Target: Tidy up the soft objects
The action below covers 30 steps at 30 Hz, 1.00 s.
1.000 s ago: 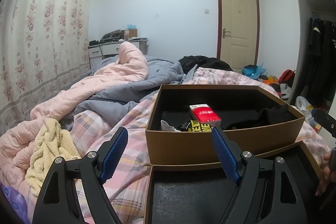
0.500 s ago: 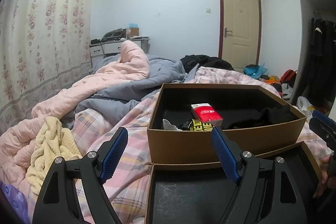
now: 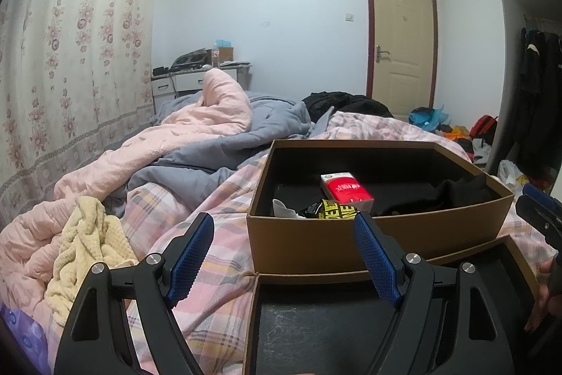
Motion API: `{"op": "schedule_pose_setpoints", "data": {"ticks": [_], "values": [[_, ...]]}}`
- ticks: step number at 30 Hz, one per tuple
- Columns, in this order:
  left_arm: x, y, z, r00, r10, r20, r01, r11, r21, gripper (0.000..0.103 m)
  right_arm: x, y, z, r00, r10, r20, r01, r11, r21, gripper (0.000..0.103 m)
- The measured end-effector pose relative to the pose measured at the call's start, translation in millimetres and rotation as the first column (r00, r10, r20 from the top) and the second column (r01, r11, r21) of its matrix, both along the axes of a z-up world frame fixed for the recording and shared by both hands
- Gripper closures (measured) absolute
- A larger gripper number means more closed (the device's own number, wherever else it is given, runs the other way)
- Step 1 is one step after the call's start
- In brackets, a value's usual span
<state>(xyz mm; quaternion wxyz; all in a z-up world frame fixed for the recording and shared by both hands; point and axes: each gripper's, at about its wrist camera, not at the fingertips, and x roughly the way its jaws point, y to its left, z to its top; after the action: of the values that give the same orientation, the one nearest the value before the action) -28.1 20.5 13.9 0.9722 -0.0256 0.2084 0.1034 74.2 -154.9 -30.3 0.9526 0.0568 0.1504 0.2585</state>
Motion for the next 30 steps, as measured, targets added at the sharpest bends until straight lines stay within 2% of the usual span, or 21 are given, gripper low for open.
{"op": "schedule_pose_setpoints", "data": {"ticks": [30], "values": [[0.2, -2.5, -0.5, 1.0, -0.005, 0.002, 0.005, 1.0, 0.015, 0.024, 1.1, -1.9, -0.1, 1.0, -0.003, -0.005, 0.003, 1.0, -0.004, 0.001]]}}
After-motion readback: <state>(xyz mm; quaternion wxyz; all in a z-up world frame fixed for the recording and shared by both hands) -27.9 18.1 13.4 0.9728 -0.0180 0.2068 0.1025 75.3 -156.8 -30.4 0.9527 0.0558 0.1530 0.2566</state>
